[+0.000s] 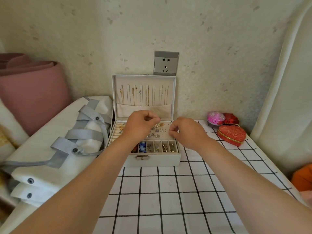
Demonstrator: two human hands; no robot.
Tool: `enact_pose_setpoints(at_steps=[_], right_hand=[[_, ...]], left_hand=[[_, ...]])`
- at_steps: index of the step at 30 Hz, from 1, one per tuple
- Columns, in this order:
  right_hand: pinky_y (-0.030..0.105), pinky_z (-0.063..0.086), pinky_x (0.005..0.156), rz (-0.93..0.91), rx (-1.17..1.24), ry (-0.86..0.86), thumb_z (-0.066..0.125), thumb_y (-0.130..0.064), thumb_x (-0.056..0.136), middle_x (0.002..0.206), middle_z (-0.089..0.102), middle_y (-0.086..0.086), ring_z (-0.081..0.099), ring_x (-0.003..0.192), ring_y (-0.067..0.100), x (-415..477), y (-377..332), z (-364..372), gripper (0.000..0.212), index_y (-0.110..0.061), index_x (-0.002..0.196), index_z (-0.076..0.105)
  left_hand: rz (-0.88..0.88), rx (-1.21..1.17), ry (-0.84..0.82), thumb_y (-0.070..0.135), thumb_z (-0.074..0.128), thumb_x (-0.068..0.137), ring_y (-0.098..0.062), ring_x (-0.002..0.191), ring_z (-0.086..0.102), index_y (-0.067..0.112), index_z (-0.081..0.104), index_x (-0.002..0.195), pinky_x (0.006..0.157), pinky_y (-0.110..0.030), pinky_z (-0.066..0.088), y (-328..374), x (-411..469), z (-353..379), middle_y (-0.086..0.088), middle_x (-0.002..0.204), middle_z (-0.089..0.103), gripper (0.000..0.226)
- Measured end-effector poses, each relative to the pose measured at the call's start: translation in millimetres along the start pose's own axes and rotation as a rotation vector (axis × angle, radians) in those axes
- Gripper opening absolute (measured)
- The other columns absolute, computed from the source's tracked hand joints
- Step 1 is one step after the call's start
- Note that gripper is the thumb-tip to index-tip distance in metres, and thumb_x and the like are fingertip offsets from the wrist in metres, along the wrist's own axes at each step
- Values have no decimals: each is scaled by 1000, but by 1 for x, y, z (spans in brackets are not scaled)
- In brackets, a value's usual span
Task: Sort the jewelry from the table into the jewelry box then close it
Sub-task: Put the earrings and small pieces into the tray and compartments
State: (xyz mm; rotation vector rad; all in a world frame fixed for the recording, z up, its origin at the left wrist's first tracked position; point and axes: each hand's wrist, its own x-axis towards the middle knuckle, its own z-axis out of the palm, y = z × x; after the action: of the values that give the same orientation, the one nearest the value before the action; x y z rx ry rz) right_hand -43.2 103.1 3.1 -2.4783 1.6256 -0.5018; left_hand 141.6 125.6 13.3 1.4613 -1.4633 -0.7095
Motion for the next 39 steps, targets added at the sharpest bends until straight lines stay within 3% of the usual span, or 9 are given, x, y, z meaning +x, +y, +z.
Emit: enact_pose_setpoints(at_steps=[8, 12, 15, 19, 29, 31, 33, 36, 39], right_hand=[[29, 50, 82, 25, 261, 4, 68, -25, 91, 86, 66, -17, 62, 88, 3, 2, 2, -6, 9, -30, 86, 74], [20, 48, 67, 30, 684, 80, 76, -18, 86, 89, 72, -9, 61, 66, -10, 4, -12, -20, 11, -25, 94, 75], [25, 56, 57, 9, 838, 61, 81, -7, 80, 92, 75, 2, 62, 54, 2, 4, -19, -29, 30, -17, 107, 73], [28, 55, 54, -19, 851, 176, 83, -9, 78, 90, 76, 1, 59, 51, 16, 9, -18, -32, 32, -17, 107, 73], [16, 48, 53, -78, 804, 213, 78, -8, 83, 79, 77, -9, 61, 51, 11, 18, -23, -34, 20, -25, 93, 77], [15, 51, 64, -81, 800, 215, 76, -10, 86, 79, 75, -15, 67, 63, 0, 20, -22, -32, 22, -30, 92, 77], [14, 52, 80, -69, 723, 213, 75, -14, 88, 86, 74, -18, 69, 82, -5, 22, -19, -28, 20, -33, 93, 76], [7, 47, 80, 22, 530, 185, 74, -17, 89, 97, 75, -10, 64, 83, -8, 26, -9, -16, 13, -25, 99, 79], [25, 54, 88, 109, 327, 184, 75, -23, 89, 104, 76, -3, 69, 94, 7, 31, 1, -1, 14, -19, 100, 80]], left_hand=[[-115, -110, -66, 29, 70, 89, -7, 64, 60, 22, 75, 93, 60, -20, 45, 16, -6, -4, -3, 79, 72, 9], [-149, -189, -71, 26, 68, 91, -5, 61, 58, 18, 74, 93, 44, -10, 41, 24, -10, -2, 5, 78, 71, 10], [-196, -237, -101, 31, 66, 93, -5, 62, 59, 21, 74, 97, 51, -15, 44, 31, -10, -2, 5, 84, 73, 13], [-209, -240, -137, 35, 65, 93, -4, 61, 58, 24, 74, 97, 57, -21, 42, 40, -8, -6, 9, 87, 73, 15], [-248, -258, -135, 34, 60, 95, -6, 63, 60, 22, 71, 99, 56, -23, 39, 39, -1, -9, 6, 95, 74, 17], [-222, -222, -114, 34, 59, 95, -7, 63, 61, 20, 72, 97, 56, -22, 40, 36, 2, -8, 6, 92, 73, 19], [-133, -79, -89, 34, 57, 96, -8, 70, 62, 20, 71, 95, 60, -22, 42, 29, 5, -7, 7, 89, 71, 20], [36, 258, -92, 29, 55, 97, -10, 87, 61, 23, 69, 101, 73, -25, 44, 8, 13, -5, 8, 95, 67, 17], [120, 454, -135, 25, 54, 95, -15, 111, 53, 28, 67, 114, 91, -29, 42, -14, 20, -1, 2, 116, 64, 22]])
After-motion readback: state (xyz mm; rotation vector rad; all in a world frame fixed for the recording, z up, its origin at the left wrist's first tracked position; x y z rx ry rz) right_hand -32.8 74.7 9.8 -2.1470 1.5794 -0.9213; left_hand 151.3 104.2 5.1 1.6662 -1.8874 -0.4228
